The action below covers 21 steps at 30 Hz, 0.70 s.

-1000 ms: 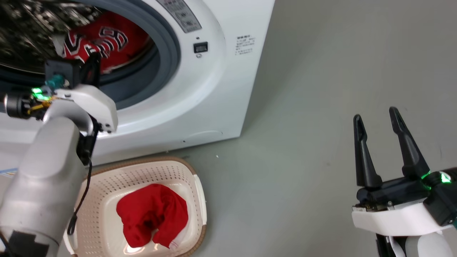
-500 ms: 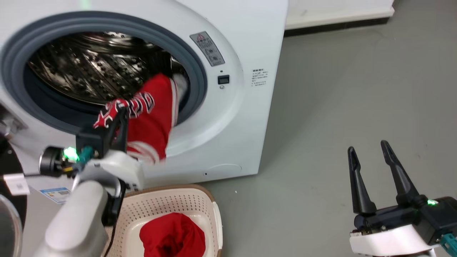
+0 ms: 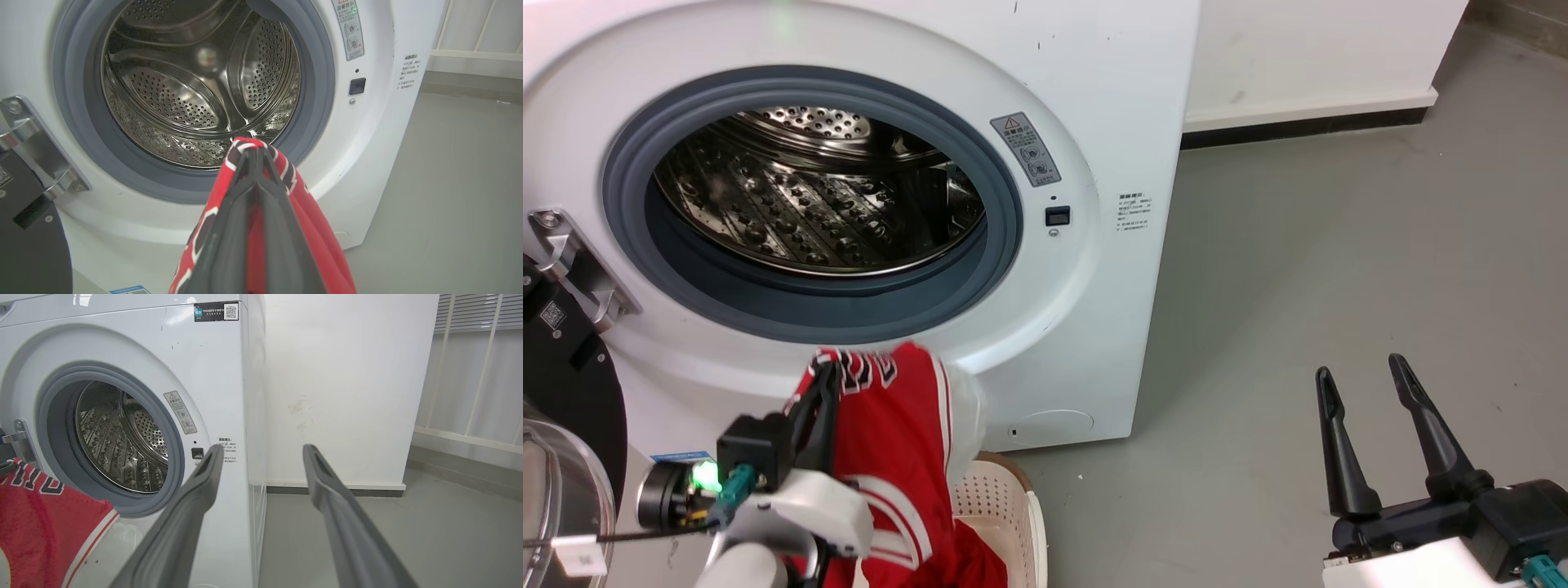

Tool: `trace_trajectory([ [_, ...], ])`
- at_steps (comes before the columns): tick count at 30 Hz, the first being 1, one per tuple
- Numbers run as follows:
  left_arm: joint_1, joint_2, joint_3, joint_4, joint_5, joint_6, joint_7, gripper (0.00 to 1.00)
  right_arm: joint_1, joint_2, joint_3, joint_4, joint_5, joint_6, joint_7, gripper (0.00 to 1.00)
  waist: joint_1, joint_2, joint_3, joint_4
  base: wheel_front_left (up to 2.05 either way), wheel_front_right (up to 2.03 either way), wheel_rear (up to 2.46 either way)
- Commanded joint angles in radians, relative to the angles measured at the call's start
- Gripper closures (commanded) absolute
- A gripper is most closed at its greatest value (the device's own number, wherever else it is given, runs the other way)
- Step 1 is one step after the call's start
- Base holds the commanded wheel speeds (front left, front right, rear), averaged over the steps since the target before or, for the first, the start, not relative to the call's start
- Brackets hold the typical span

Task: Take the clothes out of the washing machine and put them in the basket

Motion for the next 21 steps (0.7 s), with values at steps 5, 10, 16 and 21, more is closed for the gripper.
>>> trace_trajectory([
  [5, 0.053, -0.005, -0.001, 0.02, -0.025, 0.0, -0.004, 1.0, -0.01, 0.0, 0.005, -0.007, -0.005, -0.001, -0.002, 0.0, 0.0002, 0.0, 0.032, -0.008, 0.0, 0.0, 0.0],
  [10, 0.05, -0.03, -0.003, 0.108, -0.043, -0.022, -0.014, 1.0, -0.043, 0.0, 0.01, -0.013, -0.009, -0.001, -0.002, 0.0, 0.0002, 0.0, 0.088, -0.024, 0.0, 0.0, 0.0],
  [16, 0.008, -0.07, 0.002, 0.273, -0.06, -0.052, -0.023, 1.0, -0.094, 0.0, 0.024, -0.023, -0.005, -0.001, -0.002, 0.0, 0.0002, 0.0, 0.183, -0.051, 0.0, 0.0, 0.0],
  [21, -0.046, -0.101, 0.014, 0.422, -0.069, -0.089, -0.029, 1.0, -0.148, 0.0, 0.035, -0.034, -0.001, -0.001, -0.002, 0.0, 0.0002, 0.0, 0.272, -0.075, 0.0, 0.0, 0.0],
])
